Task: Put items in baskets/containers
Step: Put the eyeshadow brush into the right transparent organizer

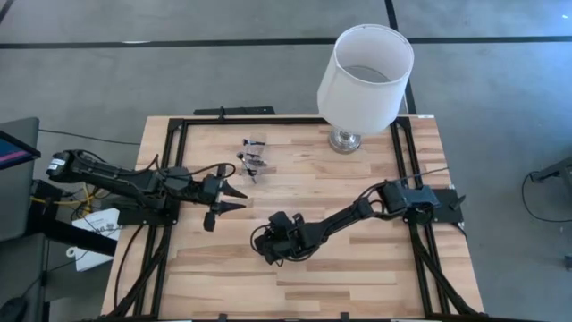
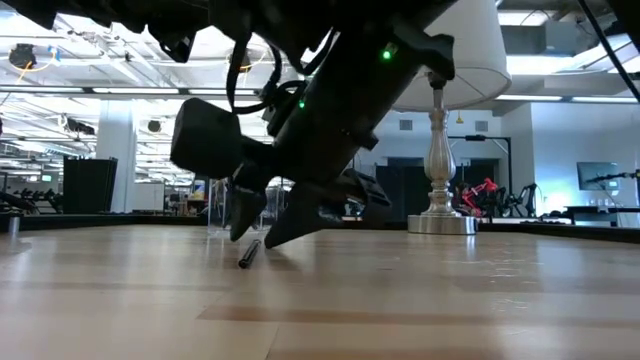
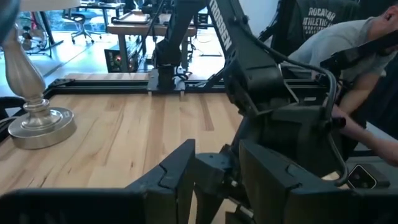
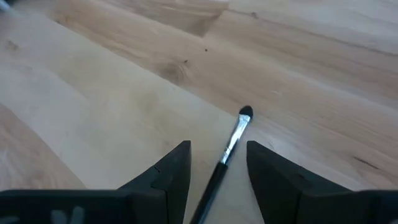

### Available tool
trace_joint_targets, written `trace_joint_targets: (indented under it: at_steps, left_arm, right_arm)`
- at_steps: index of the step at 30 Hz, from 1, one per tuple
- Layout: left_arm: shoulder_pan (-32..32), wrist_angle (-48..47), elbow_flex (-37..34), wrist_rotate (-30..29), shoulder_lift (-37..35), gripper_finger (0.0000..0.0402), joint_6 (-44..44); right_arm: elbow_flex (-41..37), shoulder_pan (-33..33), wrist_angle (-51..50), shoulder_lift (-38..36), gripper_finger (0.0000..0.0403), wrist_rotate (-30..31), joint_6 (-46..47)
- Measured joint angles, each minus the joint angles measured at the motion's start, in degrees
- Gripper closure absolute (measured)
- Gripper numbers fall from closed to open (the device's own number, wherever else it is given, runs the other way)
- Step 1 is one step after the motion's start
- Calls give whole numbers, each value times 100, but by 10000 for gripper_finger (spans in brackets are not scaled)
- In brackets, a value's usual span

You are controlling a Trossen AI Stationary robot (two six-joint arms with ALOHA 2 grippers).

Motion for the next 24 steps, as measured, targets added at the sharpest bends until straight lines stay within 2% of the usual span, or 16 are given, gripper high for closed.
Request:
trace_joint_targets:
  at_steps: [9, 13, 18, 24]
  left_arm:
    - [-1, 1, 0, 1, 0, 280, 2]
    - [0, 64, 0, -12, -2, 280, 74]
    - [5, 82, 0, -22, -2, 280, 74]
    - [4, 83, 0, -22, -2, 280, 72]
  right_arm:
    - [44, 19, 199, 397, 277, 249, 133]
    - [34, 14, 173, 397, 316, 209, 127]
    - [18, 4, 182, 402, 388, 201, 111]
    - [11, -1, 252, 404, 390, 195, 17]
